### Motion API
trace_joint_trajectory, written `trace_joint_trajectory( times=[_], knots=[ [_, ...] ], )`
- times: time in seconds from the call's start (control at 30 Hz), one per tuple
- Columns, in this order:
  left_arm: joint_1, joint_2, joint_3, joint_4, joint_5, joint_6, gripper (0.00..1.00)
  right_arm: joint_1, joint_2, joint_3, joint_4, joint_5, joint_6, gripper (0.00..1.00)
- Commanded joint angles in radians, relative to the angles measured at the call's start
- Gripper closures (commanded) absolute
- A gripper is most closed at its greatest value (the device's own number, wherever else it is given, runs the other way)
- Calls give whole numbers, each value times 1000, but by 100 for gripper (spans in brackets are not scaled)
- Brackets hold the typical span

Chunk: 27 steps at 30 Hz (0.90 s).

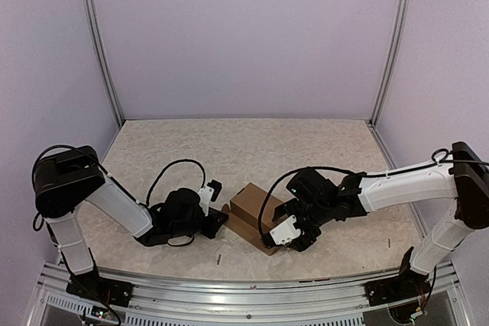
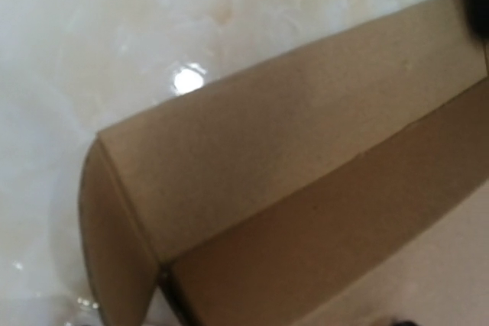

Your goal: Fold the paper box

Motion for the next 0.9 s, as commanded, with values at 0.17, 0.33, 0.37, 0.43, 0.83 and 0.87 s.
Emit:
trace_joint_trajectory(
  times=[0.17,0.33,0.37,0.43,0.83,0.87],
  knots=[
    [-37,-33,-29,14,-140,-10,85,10,-1,-58,-31,4,106,19],
    [-35,-38,-42,43,-167,-9,87,10,-11,-76,-28,-9,106,19],
    [-34,-40,-42,48,-172,-6,87,11,-12,-77,-23,-9,103,19],
    [-33,-43,-43,63,-174,2,88,13,-16,-84,-16,-6,96,20],
    [-45,-23,-16,77,-156,41,95,13,-4,-77,0,-10,126,28],
    [-48,-23,-13,76,-156,44,95,13,-3,-77,0,-11,127,28]
  ],
)
